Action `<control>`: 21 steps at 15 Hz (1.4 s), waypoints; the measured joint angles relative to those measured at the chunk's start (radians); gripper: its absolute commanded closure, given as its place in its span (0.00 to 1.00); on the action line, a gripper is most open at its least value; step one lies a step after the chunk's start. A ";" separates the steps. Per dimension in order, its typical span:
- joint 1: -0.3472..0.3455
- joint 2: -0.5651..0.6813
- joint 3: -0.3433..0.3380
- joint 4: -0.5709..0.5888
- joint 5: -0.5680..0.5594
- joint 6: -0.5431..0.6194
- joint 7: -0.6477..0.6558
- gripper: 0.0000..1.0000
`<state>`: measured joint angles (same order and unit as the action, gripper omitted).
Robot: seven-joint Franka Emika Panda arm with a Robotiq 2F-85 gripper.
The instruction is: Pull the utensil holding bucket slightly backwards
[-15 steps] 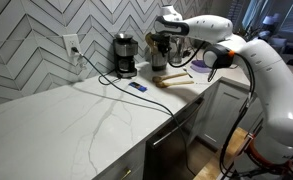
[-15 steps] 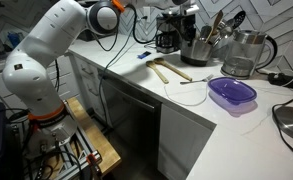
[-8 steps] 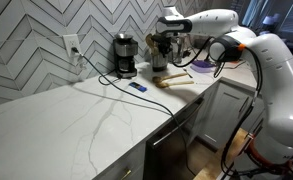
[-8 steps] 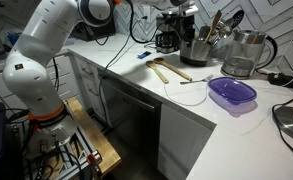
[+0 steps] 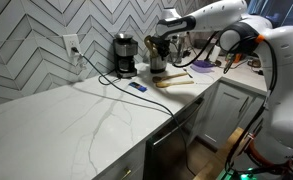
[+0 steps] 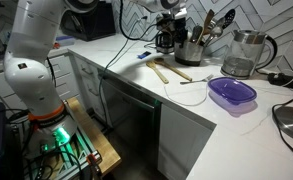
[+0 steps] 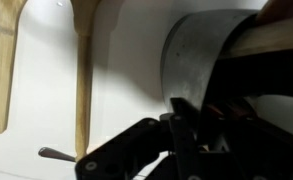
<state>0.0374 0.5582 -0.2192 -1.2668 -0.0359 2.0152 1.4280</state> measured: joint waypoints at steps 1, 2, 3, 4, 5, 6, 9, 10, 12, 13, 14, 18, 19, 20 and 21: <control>0.006 -0.025 0.000 -0.041 -0.008 0.016 0.026 0.98; 0.013 -0.051 0.000 -0.082 -0.021 0.032 0.052 0.98; 0.019 -0.078 0.000 -0.125 -0.037 0.047 0.079 0.98; 0.024 -0.106 0.000 -0.168 -0.056 0.062 0.106 0.98; 0.029 -0.133 0.000 -0.211 -0.076 0.077 0.135 0.98; 0.033 -0.162 0.000 -0.254 -0.097 0.090 0.163 0.98; 0.036 -0.251 0.002 -0.387 -0.155 0.132 0.243 0.98; 0.036 -0.278 0.002 -0.427 -0.171 0.144 0.265 0.67; 0.033 -0.322 0.003 -0.489 -0.196 0.166 0.303 0.59; 0.030 -0.340 0.004 -0.511 -0.206 0.176 0.319 0.52; 0.027 -0.357 0.006 -0.530 -0.214 0.181 0.329 0.44; 0.011 -0.415 0.016 -0.579 -0.230 0.190 0.347 0.15; 0.007 -0.427 0.020 -0.586 -0.231 0.190 0.348 0.06; 0.003 -0.439 0.025 -0.592 -0.232 0.190 0.348 0.01; -0.002 -0.449 0.030 -0.597 -0.232 0.190 0.348 0.00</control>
<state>0.0353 0.1091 -0.1894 -1.8637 -0.2683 2.2055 1.7758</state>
